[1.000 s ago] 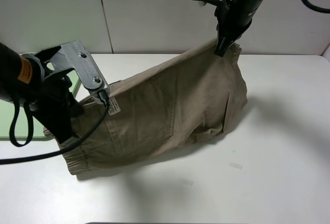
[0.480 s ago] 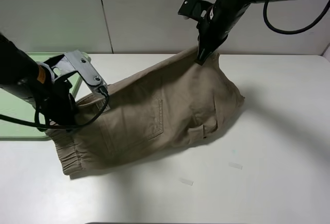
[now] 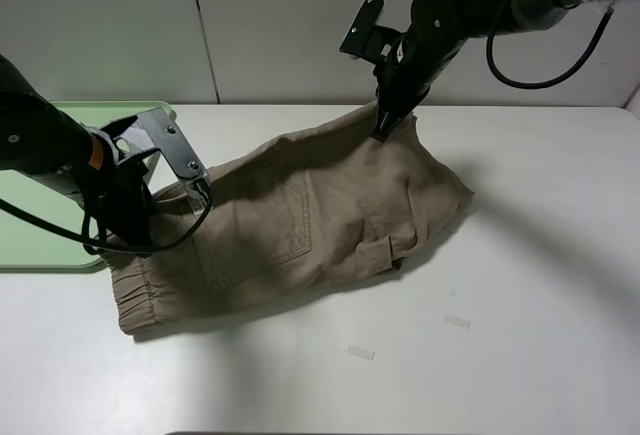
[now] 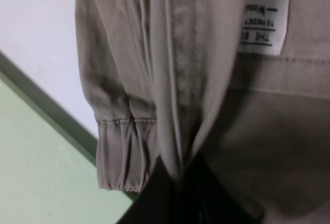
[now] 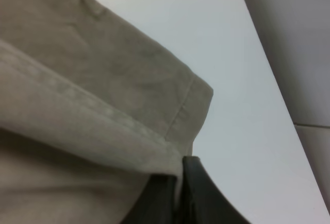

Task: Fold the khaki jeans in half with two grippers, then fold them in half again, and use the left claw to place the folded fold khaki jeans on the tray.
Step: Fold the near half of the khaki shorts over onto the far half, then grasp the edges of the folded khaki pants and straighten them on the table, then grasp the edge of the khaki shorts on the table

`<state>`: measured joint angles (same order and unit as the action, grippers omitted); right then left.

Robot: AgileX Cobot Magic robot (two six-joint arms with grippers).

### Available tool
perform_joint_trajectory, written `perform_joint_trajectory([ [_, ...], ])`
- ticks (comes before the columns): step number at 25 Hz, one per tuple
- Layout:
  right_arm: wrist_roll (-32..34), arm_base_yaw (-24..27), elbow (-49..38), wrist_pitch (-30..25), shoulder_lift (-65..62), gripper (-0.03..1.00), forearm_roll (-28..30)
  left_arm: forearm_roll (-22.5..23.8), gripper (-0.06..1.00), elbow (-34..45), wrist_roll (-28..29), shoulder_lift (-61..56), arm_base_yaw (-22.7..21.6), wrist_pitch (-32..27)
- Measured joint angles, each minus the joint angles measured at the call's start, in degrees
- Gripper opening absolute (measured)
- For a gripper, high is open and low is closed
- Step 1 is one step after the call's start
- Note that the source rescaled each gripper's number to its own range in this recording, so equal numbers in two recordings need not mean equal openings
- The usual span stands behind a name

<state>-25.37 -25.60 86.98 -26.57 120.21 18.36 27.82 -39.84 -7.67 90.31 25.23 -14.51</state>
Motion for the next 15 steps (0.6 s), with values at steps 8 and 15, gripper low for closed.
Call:
perform_joint_trajectory([
  [8, 1.08, 0.0, 0.1, 1.54, 0.43, 0.62, 0.24, 0.02, 0.41, 0.0, 0.98, 0.0, 0.0, 2.0],
  [15, 3.87, 0.0, 0.1, 3.17, 0.43, 0.99, 0.46, 0.01, 0.97, 0.0, 2.59, 0.0, 0.0, 10.04],
])
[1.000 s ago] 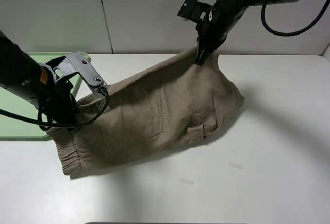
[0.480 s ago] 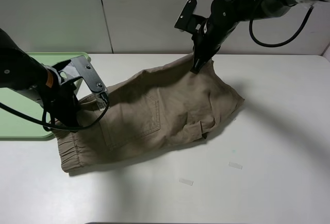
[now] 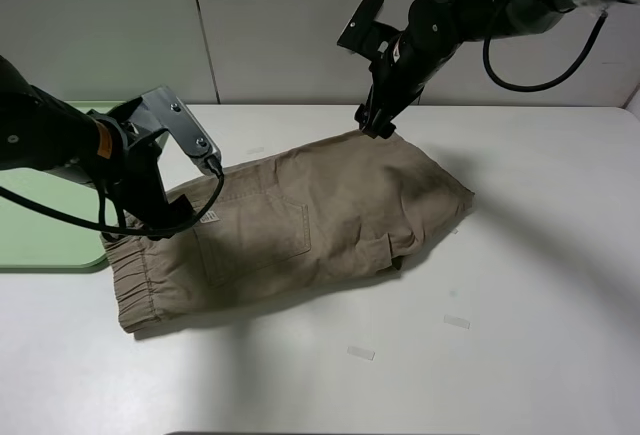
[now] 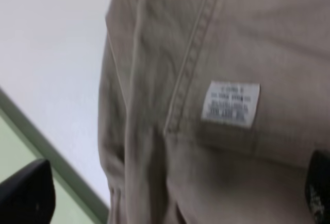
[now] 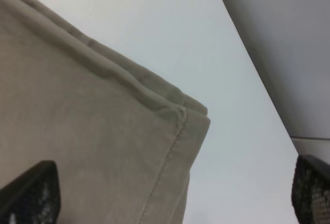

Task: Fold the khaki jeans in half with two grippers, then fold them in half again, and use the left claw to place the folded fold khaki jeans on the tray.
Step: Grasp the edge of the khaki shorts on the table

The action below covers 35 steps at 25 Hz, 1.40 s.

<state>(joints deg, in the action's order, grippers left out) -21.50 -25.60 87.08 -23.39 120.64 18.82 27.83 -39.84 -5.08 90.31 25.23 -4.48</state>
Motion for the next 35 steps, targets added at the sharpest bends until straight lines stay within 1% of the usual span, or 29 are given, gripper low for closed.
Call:
perform_joint_trajectory([
  [2, 0.18, 0.0, 0.08, 0.1, 0.0, 1.0, 0.05, 0.0, 0.99, 0.0, 0.12, 0.0, 0.0, 1.52],
  [6, 0.44, 0.0, 0.07, -0.32, 0.0, 1.0, -0.59, 0.0, 1.0, 0.0, 0.13, 0.0, 0.0, 2.7],
  [8, 1.39, 0.0, 0.07, -1.78, -0.23, 1.0, -1.4, 0.0, 1.0, 0.0, 0.18, 0.0, 0.0, 3.13],
  [10, 2.41, 0.0, 0.07, -4.22, -1.1, 1.0, -2.28, 0.0, 1.0, -0.1, 0.27, -0.06, 0.0, 2.28],
  [12, 3.68, 0.0, 0.07, -7.13, -2.48, 1.0, -2.69, -0.5, 1.0, -0.84, 1.22, -0.53, 0.0, -1.45],
  [14, 5.2, 0.0, 0.07, -10.47, -4.04, 1.0, -3.77, -1.49, 1.0, -2.25, 3.65, -2.01, 0.0, -6.55],
  [19, 9.17, 0.0, 0.15, -20.21, -8.1, 1.0, -7.9, -2.36, 1.0, -5.07, 9.23, -9.35, 0.0, -20.93],
  [23, 11.15, 0.0, 0.15, -27.66, -11.2, 1.0, -12.07, -2.85, 1.0, -5.21, 12.11, -19.35, 0.0, -29.77],
  [26, 13.05, 0.0, 0.15, -33.07, -13.65, 1.0, -15.19, -4.26, 1.0, -5.26, 13.68, -26.92, 0.0, -35.66],
  [31, 16.75, 0.0, 0.15, -43.14, -17.12, 1.0, -18.82, -9.38, 1.0, -5.26, 15.25, -41.26, 0.0, -44.94],
  [33, 17.88, 0.0, 0.15, -45.46, -18.07, 1.0, -19.69, -10.82, 1.0, -5.26, 15.69, -46.35, 0.0, -48.35],
  [35, 18.64, 0.0, 0.15, -45.97, -19.04, 1.0, -20.01, -11.17, 1.0, -5.26, 17.47, -51.75, 0.0, -51.68],
])
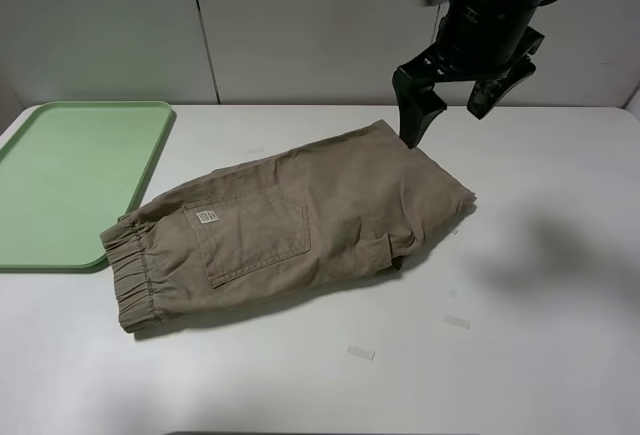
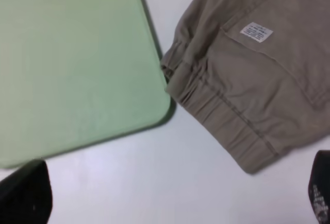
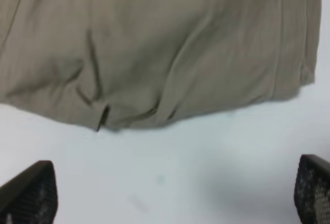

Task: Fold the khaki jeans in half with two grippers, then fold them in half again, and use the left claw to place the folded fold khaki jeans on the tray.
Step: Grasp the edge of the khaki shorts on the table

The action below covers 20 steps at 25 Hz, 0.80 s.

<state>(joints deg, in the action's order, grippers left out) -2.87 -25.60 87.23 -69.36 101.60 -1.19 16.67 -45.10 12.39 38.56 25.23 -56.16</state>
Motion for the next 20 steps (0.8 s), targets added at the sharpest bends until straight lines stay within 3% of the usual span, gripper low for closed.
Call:
perform_joint_trajectory([
  [7, 0.44, 0.0, -0.73, -0.14, -2.54, 1.0, -0.26, -0.23, 1.0, 1.88, 3.38, -18.77, 0.0, -9.97],
  [14, 0.44, 0.0, -0.73, -0.14, -2.54, 1.0, -0.26, -4.11, 1.0, 9.47, 2.75, -36.25, 0.0, -10.11],
  [20, 0.59, 0.0, -0.73, -0.14, -2.54, 1.0, -0.25, -5.53, 0.98, 14.5, 2.32, -38.97, 0.0, -9.96],
])
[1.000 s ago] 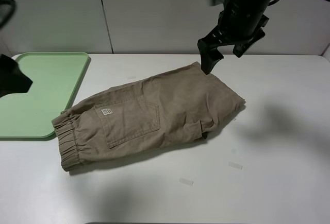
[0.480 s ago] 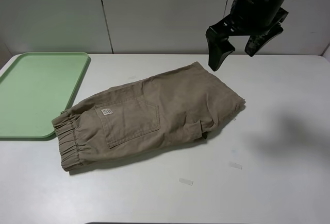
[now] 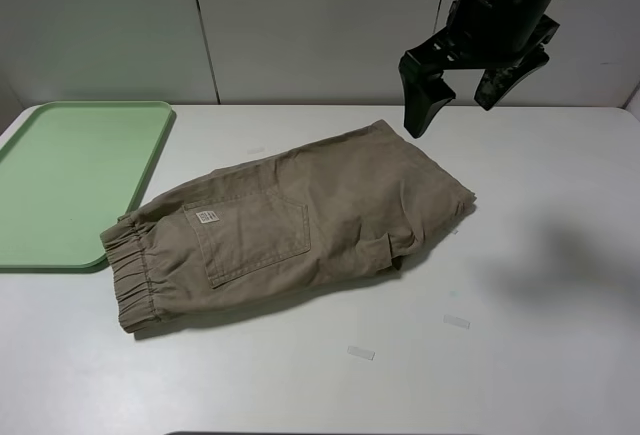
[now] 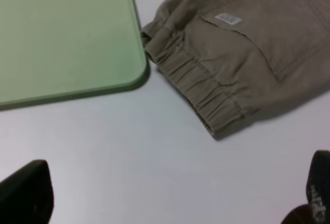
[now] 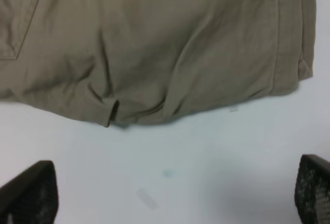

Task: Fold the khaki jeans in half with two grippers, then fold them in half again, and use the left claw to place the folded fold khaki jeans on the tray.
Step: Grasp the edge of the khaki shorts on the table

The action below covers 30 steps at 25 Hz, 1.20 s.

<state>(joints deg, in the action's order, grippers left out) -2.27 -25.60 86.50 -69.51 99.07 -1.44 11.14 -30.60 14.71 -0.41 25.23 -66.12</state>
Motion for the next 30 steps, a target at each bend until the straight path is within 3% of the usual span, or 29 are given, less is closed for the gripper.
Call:
perform_joint_trajectory([
  [7, 0.05, 0.0, 0.0, 0.0, 0.0, 1.0, -0.05, -4.61, 0.95, 2.19, -3.43, -0.12, 0.0, 4.63],
  [18, 0.05, 0.0, 0.0, 1.25, 0.0, 1.0, -0.9, -4.89, 0.94, 2.31, -3.65, -0.12, -0.95, 5.01],
  [21, 0.05, 0.0, 0.0, 3.86, 0.0, 1.0, -1.02, -4.91, 0.94, 2.31, -3.65, -0.12, -5.04, 5.01],
  [27, 0.05, 0.13, 0.0, 9.67, 1.69, 1.0, 3.49, -4.91, 0.94, 2.31, -3.65, -0.12, -18.77, 5.01],
  [30, -0.27, 1.5, 0.0, 11.91, 5.22, 1.0, 4.99, -4.91, 0.94, 2.31, -3.65, -0.12, -23.42, 5.01],
])
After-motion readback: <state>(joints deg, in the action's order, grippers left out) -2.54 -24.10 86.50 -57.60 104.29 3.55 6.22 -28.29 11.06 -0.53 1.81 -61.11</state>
